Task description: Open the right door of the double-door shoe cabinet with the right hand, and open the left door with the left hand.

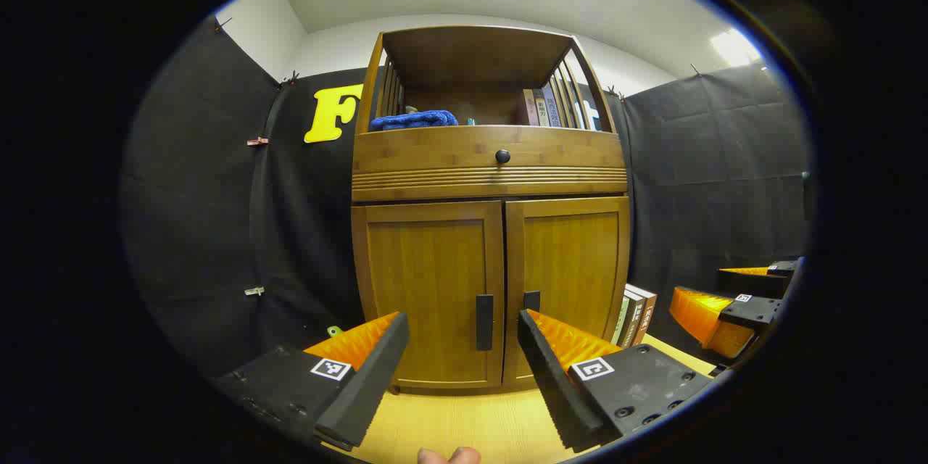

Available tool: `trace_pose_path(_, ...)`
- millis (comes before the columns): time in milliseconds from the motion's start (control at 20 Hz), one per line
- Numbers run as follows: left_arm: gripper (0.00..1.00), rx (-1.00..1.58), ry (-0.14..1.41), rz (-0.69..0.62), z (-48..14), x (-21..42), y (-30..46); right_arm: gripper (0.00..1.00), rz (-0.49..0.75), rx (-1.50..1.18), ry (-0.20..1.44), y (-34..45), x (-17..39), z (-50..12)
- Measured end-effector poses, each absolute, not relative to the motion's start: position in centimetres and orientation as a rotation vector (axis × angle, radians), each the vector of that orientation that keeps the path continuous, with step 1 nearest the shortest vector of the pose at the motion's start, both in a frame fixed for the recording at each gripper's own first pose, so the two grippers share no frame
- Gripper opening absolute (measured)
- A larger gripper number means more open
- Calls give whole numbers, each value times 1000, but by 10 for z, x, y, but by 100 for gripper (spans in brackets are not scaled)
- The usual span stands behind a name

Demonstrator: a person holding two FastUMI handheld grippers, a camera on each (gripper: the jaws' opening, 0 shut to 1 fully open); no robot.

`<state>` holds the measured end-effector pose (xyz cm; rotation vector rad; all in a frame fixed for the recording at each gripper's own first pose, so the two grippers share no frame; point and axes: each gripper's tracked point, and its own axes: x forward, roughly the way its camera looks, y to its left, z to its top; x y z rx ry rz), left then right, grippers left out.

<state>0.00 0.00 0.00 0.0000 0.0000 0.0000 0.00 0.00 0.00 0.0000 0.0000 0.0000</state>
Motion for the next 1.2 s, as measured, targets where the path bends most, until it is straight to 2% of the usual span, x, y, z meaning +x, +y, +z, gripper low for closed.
trace_pose_path(200, 92, 9, 0, 1, -1, 5, 7, 98, 3, -9, 1, 1, 0, 0)
trace_pose_path(250, 94, 11, 3, 6, -2, 6, 9, 95, 4, -9, 1, 1, 1, 0)
trace_pose_path(300, 92, 13, 2, 10, -2, 7, 13, 95, 3, -9, -1, 0, 1, 0)
trace_pose_path(450, 94, 7, 2, 9, -2, 8, 15, 95, 0, -8, -2, 1, 0, -1)
trace_pose_path(500, 94, 5, 2, 9, -2, 9, 15, 98, 3, -7, 2, 1, 0, -2)
trace_pose_path(600, 92, 3, 2, 8, -1, 10, 16, 95, 4, -7, 1, 1, 2, -1)
trace_pose_path(650, 94, 3, 2, 6, -2, 11, 15, 98, 6, -8, 0, 2, 2, -1)
trace_pose_path(750, 92, 5, 0, 7, -1, 11, 16, 98, 10, -8, 1, 2, 1, -2)
trace_pose_path(800, 94, 5, 0, 7, 0, 11, 16, 98, 13, -4, 2, 3, 1, -3)
trace_pose_path(900, 92, -4, -8, 0, 1, 10, 15, 98, 19, -1, 10, 3, 2, -6)
trace_pose_path(1000, 94, -11, -13, -1, 2, 9, 17, 100, 32, -3, 17, 5, 4, -8)
trace_pose_path(1050, 92, -9, -13, -1, -1, 7, 18, 98, 38, -2, 17, 7, 7, -7)
trace_pose_path(1200, 92, 11, -11, -1, -4, 8, 20, 98, 70, 9, 29, 15, 18, -15)
